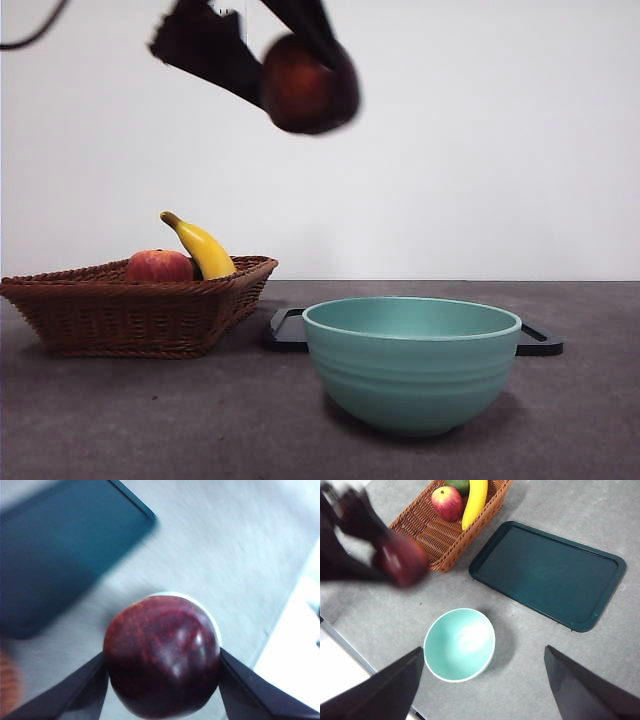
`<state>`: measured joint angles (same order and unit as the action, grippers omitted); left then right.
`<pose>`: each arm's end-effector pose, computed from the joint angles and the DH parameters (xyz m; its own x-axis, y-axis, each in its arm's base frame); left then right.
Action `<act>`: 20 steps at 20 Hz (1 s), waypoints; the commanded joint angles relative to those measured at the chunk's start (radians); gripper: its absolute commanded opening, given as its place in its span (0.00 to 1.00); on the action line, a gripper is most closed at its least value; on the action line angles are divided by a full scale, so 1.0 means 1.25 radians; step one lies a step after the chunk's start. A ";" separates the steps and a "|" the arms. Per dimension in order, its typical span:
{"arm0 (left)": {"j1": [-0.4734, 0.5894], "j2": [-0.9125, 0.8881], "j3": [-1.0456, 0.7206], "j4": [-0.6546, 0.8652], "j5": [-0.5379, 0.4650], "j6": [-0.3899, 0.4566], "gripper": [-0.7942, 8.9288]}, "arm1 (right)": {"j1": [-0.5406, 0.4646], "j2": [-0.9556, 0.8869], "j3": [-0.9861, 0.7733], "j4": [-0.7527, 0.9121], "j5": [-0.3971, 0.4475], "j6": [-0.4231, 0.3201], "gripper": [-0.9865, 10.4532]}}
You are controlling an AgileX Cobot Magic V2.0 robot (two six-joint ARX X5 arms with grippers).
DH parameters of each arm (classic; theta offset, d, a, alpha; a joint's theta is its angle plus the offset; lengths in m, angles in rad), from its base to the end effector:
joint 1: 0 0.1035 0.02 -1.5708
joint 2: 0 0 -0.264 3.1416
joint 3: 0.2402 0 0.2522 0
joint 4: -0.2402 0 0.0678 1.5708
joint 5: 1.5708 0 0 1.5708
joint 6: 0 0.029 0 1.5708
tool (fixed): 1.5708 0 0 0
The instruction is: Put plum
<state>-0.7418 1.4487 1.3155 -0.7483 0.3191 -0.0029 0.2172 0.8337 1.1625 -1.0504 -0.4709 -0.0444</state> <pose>0.2145 -0.2089 0.3189 0.2333 -0.6393 -0.7327 0.7870 0.5667 -0.2439 0.1195 0.0399 0.3730 0.5556 0.5872 -0.5887 -0.5528 0.7897 0.2661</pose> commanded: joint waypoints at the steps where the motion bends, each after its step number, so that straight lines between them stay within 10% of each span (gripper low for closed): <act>1: -0.038 0.054 0.015 0.007 0.001 0.032 0.33 | 0.004 0.007 0.017 0.008 0.000 0.008 0.42; 20: -0.162 0.316 0.015 0.104 -0.136 0.116 0.33 | 0.004 0.007 0.017 0.007 0.000 0.008 0.42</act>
<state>-0.9329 1.8187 1.3155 -0.6247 0.1528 0.1200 0.2172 0.8337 1.1625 -1.0504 -0.4709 -0.0444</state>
